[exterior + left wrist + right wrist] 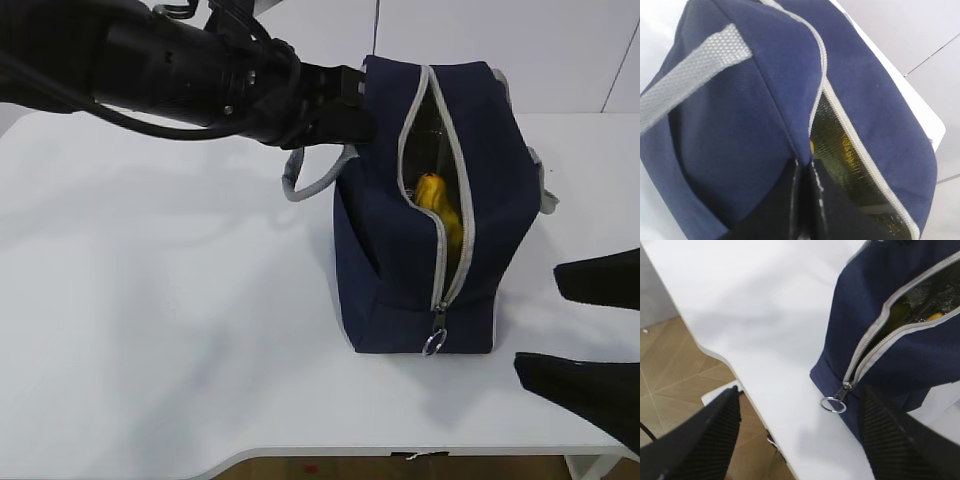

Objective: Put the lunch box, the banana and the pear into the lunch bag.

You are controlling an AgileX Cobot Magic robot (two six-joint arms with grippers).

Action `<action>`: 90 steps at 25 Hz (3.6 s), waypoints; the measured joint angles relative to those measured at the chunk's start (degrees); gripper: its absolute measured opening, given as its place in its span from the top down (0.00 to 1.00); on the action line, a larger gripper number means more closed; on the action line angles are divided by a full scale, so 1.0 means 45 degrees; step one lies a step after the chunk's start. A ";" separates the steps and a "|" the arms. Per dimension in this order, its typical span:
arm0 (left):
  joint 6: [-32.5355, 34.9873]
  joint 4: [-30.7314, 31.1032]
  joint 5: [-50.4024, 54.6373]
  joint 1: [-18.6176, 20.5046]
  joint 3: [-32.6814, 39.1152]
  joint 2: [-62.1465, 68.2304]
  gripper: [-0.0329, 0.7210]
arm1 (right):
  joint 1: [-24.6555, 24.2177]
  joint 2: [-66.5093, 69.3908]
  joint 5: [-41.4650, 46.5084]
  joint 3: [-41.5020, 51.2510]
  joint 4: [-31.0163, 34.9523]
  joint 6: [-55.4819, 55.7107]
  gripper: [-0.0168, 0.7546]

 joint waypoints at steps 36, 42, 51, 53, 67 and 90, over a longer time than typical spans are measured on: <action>0.0000 0.0000 0.0047 0.0000 0.0000 0.0000 0.96 | 0.0000 0.8246 -0.2674 0.0000 1.0116 -1.2325 0.23; 0.0000 0.0000 0.0065 0.0000 0.0000 0.0000 0.96 | 0.0000 0.8839 -0.2161 0.0000 1.0796 -1.2990 0.23; 0.0000 0.0000 0.0094 0.0000 0.0000 0.0000 0.96 | 0.0000 1.0242 -0.1233 -0.0271 1.1054 -1.3376 0.23; 0.0000 0.0000 0.0094 0.0000 0.0000 0.0000 0.96 | 0.0000 1.0242 -0.1172 -0.0370 1.1054 -1.3403 0.23; 0.0024 0.0000 0.0285 0.0000 0.0000 0.0000 0.96 | 0.0000 1.0293 -0.1113 -0.0706 1.1054 -1.3646 0.23; 0.0024 0.0000 0.0434 0.0000 0.0000 0.0000 0.96 | 0.0000 1.1116 -0.1206 -0.1352 1.1054 -1.3795 0.23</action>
